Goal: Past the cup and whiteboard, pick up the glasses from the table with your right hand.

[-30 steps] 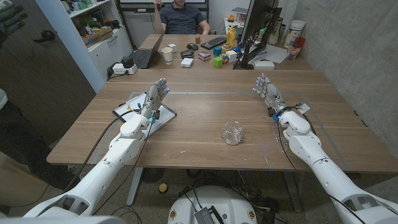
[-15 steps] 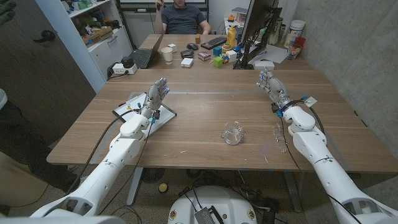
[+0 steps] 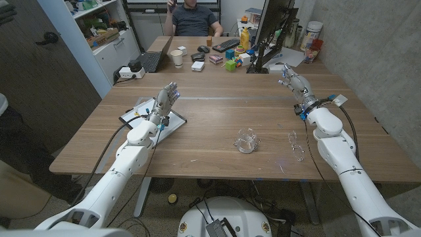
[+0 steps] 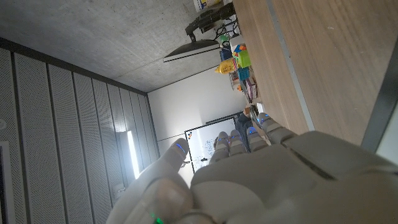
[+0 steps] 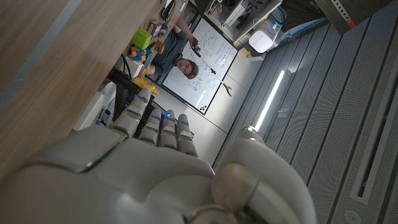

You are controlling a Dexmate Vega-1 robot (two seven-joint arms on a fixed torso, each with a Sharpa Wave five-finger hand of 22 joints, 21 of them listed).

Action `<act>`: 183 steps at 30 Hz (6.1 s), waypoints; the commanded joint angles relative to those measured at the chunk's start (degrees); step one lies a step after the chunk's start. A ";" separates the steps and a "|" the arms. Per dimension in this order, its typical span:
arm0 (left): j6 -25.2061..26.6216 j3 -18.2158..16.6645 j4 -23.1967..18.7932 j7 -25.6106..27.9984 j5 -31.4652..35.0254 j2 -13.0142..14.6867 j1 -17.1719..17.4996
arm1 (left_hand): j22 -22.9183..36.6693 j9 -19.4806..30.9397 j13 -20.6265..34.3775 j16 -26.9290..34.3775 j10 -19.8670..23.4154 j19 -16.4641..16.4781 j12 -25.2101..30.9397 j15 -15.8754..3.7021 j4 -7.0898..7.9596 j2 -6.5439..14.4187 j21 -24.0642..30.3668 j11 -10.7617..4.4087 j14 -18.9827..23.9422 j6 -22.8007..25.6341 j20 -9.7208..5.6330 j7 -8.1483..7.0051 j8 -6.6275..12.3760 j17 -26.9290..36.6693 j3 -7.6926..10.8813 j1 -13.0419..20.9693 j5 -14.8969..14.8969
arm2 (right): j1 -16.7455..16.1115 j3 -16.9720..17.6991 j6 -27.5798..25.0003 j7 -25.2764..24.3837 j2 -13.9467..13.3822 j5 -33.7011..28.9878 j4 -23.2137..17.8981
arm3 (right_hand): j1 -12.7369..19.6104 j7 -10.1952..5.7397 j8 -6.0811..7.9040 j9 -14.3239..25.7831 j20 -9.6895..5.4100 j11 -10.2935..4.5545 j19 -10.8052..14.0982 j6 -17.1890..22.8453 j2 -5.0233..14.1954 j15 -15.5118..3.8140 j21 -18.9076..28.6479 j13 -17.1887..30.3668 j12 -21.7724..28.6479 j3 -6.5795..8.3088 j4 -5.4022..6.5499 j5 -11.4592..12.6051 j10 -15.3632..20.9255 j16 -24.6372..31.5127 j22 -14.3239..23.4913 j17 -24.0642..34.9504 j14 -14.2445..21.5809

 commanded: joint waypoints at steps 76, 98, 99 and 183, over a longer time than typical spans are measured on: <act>-0.28 1.46 8.13 -6.19 2.44 -2.79 -7.37 | 0.31 0.22 0.22 0.37 -0.37 -0.09 0.32 0.24 0.15 3.83 0.11 0.18 -0.70 -0.02 1.14 0.59 0.21 0.10 -0.16 -0.01 0.34 | -33.05 11.45 -16.02 -2.67 17.09 -68.13 -52.62 | 6.36 -0.69 -0.41 0.66 0.78 -0.76 11.42 2.41 -0.87 -1.30 0.30 0.35 0.22 1.81 -6.10 -1.69 4.92 0.99 0.24 0.00 9.39; -0.24 1.80 9.04 -7.05 2.56 -3.23 -7.83 | 0.32 0.22 0.22 0.37 -0.33 -0.10 0.34 0.24 0.22 3.58 0.12 0.15 -0.78 0.03 1.00 0.55 0.24 0.13 -0.43 -0.17 0.34 | -29.82 6.11 -22.40 11.28 15.83 -82.38 -52.83 | 7.10 -0.78 0.13 0.73 1.01 -1.60 15.46 3.99 -2.42 -2.11 0.81 0.44 0.38 1.20 -7.18 -1.35 6.51 1.02 0.26 -0.07 11.37; -0.25 1.79 9.10 -7.09 2.54 -3.25 -7.87 | 0.32 0.22 0.22 0.38 -0.33 -0.10 0.35 0.20 0.24 3.54 0.12 0.14 -0.77 0.03 1.00 0.53 0.24 0.14 -0.47 -0.20 0.34 | -29.91 6.06 -22.31 11.22 15.74 -82.46 -52.76 | 7.27 -0.86 0.18 0.74 1.02 -1.76 15.42 4.15 -2.51 -2.16 0.73 0.44 0.45 1.19 -7.29 -1.28 6.78 1.00 0.26 -0.08 11.43; -0.23 1.22 12.66 -9.96 3.05 -3.16 -10.76 | 0.39 0.25 0.23 0.52 -0.21 -0.14 0.39 0.19 0.84 3.15 0.17 0.20 -0.76 0.10 1.15 0.19 0.23 0.27 -2.13 -1.18 0.68 | -23.10 -6.89 -31.71 31.14 10.94 -103.35 -39.20 | 23.02 -4.34 0.65 1.20 0.51 -5.00 21.96 6.94 -2.63 -4.67 -0.76 0.90 -0.23 3.61 -11.74 3.36 8.45 0.45 0.25 -0.14 15.46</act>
